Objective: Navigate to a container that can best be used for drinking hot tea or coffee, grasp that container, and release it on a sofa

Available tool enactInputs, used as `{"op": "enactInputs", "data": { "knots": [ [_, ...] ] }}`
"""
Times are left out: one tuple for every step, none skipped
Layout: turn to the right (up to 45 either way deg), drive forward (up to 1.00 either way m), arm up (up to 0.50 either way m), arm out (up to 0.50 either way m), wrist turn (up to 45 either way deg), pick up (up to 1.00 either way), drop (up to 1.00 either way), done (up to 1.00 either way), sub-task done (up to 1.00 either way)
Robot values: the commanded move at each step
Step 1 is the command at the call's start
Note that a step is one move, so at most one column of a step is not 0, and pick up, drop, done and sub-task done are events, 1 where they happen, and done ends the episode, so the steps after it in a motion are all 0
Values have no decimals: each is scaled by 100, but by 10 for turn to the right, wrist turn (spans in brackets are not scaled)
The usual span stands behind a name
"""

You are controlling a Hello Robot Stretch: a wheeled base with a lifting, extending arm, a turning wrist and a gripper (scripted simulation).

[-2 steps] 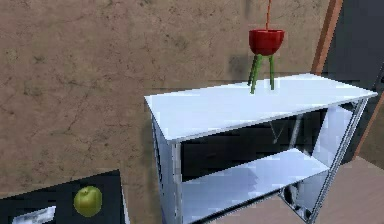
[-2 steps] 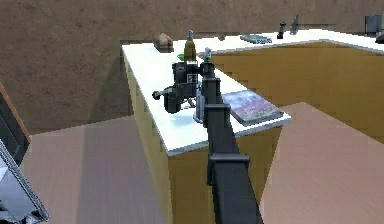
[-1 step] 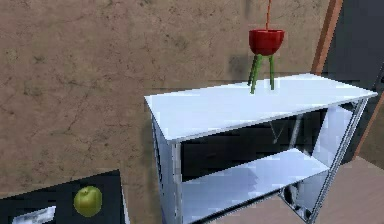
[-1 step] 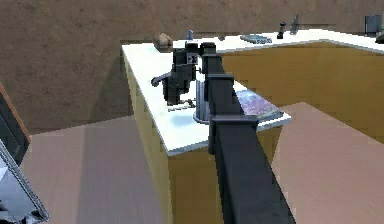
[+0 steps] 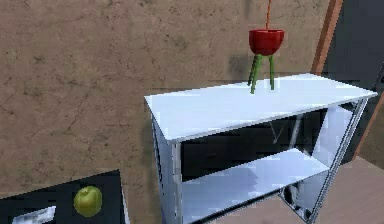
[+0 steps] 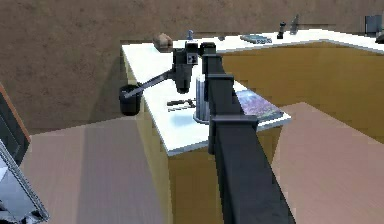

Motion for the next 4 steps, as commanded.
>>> {"op": "enactInputs", "data": {
  "knots": [
    [0, 0, 0, 0, -450, 0, 0, 0, 0],
    [0, 0, 0, 0, -180, 0, 0, 0, 0],
    [0, 0, 0, -48, 0, 0, 0, 0, 0],
    [450, 0, 0, 0, 0, 0, 0, 0, 0]
  ]
}}
